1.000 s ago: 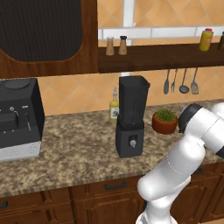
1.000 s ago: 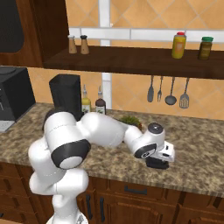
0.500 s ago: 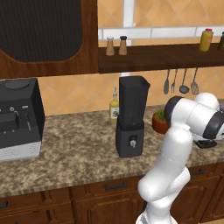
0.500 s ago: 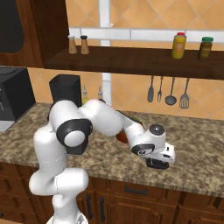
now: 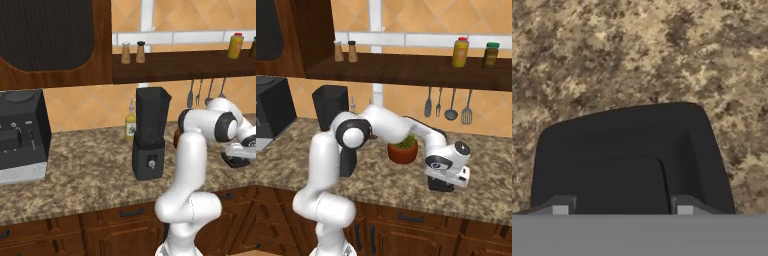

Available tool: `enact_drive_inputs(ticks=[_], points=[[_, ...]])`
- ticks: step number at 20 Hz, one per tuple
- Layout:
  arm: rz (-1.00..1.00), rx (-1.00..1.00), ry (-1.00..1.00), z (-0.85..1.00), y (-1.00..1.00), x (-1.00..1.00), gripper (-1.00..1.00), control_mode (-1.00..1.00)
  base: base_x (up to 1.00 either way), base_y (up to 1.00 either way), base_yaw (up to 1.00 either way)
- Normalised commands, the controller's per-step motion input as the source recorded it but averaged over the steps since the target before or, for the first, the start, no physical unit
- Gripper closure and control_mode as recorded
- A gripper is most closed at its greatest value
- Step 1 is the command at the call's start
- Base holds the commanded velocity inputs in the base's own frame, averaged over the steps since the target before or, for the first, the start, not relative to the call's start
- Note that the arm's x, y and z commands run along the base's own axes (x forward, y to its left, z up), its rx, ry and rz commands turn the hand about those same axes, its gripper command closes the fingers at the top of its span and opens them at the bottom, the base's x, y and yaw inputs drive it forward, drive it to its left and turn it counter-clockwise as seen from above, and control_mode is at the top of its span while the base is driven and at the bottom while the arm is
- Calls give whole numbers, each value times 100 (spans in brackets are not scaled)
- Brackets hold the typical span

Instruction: Close the lid blender by securely placing the lid on top.

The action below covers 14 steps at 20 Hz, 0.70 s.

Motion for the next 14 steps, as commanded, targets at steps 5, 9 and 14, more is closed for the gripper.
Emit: enact_drive_inputs(ticks=[5, 9, 14], points=[[0, 0, -2, -7, 0, 4, 100, -100, 0, 0, 0], [1, -1, -2, 7, 28, -4, 100, -100, 0, 0, 0], [0, -8, -22, 62, 57, -32, 100, -100, 0, 0, 0]])
